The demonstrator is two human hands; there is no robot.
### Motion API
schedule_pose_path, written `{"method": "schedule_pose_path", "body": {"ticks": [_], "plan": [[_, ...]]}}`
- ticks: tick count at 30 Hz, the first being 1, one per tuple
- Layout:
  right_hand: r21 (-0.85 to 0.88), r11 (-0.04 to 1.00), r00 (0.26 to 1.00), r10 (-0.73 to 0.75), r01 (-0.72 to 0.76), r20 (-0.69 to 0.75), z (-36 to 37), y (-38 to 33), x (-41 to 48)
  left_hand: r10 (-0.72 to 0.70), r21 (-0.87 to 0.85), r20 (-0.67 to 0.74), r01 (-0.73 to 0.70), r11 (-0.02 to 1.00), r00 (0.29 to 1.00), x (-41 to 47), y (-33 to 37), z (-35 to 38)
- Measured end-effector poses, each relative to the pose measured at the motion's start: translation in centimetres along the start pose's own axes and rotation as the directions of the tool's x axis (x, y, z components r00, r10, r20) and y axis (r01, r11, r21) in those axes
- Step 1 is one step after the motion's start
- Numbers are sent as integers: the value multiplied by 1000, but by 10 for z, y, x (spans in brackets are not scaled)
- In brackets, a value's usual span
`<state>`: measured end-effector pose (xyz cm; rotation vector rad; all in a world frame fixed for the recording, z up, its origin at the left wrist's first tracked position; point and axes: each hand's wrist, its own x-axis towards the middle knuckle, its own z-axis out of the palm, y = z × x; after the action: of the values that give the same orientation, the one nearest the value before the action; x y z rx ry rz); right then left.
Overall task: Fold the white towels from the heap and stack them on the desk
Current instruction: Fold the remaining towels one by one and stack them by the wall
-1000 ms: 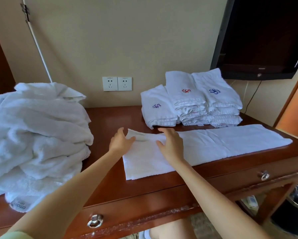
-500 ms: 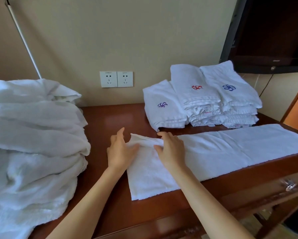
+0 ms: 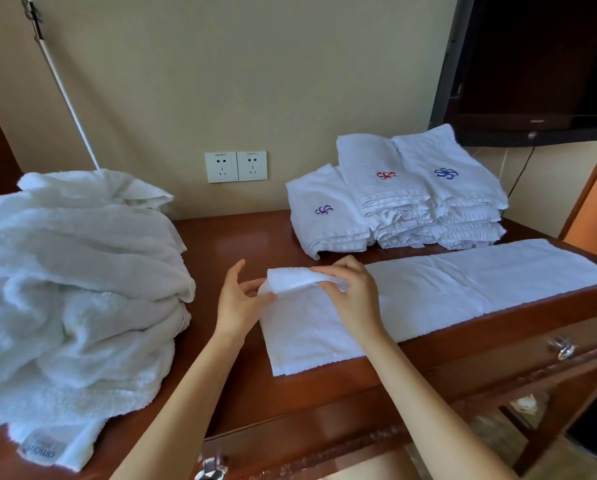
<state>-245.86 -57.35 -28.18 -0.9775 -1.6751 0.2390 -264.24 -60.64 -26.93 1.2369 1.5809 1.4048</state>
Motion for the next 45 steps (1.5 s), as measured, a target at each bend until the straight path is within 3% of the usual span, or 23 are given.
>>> {"method": "schedule_pose_path", "body": {"ticks": [3, 5, 8, 11, 14, 20, 24, 27, 30, 32, 33, 36, 39, 43, 45], "plan": [[42, 998, 999, -39, 39, -11, -8, -10, -13, 224, 243, -20, -213, 946, 974, -14, -3, -3], [35, 998, 998, -55, 55, 15, -15, -15, -23, 306, 283, -2, -293, 913, 952, -21, -4, -6], [-105, 978, 979, -170, 181, 108, -26, -19, -40, 414, 437, 54, -394, 809, 909, -26, -9, -10], [-235, 904, 924, -302, 356, 236, -29, -24, -51, 414, 577, 132, -409, 707, 901, -30, -12, -11], [-253, 873, 887, -330, 417, 325, -28, -29, -54, 402, 498, 129, -409, 765, 907, -32, -13, -14], [-198, 903, 876, -283, 380, 391, -31, -28, -57, 318, 530, 157, -352, 771, 935, -32, -15, -13], [-116, 964, 922, -189, 240, 338, -39, -22, -51, 308, 574, 119, -319, 754, 944, -27, -19, -13], [-290, 948, 945, -30, 130, 326, -60, 3, -39, 343, 585, 98, -333, 739, 934, -26, -20, -12], [-434, 897, 940, 218, -87, 263, -87, 30, -34, 449, 545, 56, -404, 734, 892, -32, -12, -9], [-446, 877, 923, 308, -181, 232, -100, 40, -33, 511, 518, 161, -513, 684, 845, -38, -7, -3], [-451, 869, 915, 332, -203, 228, -106, 45, -32, 509, 490, 280, -577, 653, 814, -42, -3, 1], [-527, 827, 904, 361, -197, 230, -122, 58, -25, 357, 509, 596, -682, 524, 719, -54, 6, 24], [-568, 806, 897, 363, -167, 252, -134, 70, -16, 355, 578, 634, -726, 373, 687, -58, 9, 49], [-571, 812, 883, 351, -121, 311, -142, 74, -5, 354, 545, 594, -685, 484, 723, -55, 11, 52], [-569, 816, 898, 322, -102, 301, -143, 75, 0, 361, 563, 571, -672, 481, 737, -53, 11, 50]]}}
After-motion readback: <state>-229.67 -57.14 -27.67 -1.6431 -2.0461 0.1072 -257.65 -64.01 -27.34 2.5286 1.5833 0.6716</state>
